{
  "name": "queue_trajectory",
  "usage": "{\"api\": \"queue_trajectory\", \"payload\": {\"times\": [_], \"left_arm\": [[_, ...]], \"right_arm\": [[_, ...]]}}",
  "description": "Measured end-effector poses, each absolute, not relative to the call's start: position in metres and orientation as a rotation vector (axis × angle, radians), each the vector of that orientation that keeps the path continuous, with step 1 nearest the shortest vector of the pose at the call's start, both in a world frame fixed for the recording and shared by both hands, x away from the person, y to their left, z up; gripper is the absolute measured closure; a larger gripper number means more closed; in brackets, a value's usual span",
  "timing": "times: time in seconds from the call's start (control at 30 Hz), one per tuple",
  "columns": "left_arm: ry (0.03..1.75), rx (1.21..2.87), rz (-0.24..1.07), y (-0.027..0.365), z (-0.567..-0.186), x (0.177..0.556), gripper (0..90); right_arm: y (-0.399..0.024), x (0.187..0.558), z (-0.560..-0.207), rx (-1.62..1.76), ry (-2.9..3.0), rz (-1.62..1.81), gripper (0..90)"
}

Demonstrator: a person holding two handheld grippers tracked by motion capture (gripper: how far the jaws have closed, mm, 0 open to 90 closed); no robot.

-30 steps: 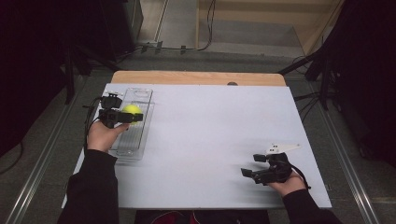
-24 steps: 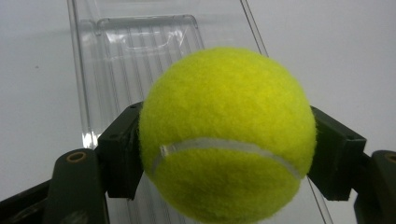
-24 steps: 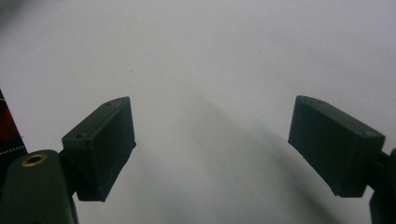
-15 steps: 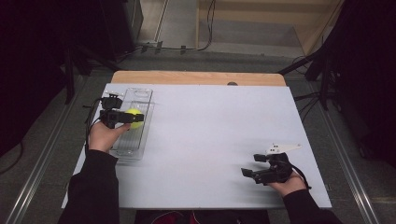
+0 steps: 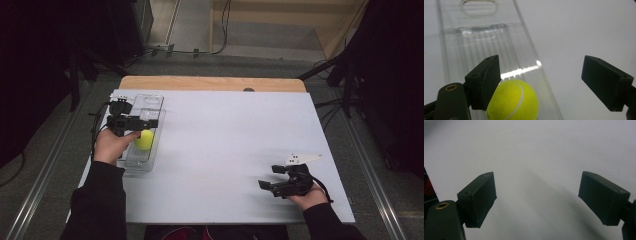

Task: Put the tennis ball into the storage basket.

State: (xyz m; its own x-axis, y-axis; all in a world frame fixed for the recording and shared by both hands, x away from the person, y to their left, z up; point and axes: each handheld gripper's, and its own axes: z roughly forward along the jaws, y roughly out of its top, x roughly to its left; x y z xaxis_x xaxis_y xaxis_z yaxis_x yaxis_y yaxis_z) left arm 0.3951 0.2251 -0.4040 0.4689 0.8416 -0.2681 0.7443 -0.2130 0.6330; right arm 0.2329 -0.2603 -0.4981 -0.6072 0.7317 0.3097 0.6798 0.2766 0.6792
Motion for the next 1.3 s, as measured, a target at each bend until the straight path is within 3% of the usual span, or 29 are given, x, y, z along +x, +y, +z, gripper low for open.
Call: {"api": "queue_trajectory", "payload": {"times": [0.7, 1.3], "left_arm": [[1.139, 2.048, 0.033, 0.192, -0.399, 0.376, 16.3], [1.034, 2.065, -0.004, 0.176, -0.407, 0.356, 19.1]], "right_arm": [[-0.259, 0.233, -0.498, 1.355, 2.462, 1.262, 12.8], [-0.259, 0.233, -0.498, 1.359, 2.464, 1.265, 12.8]]}}
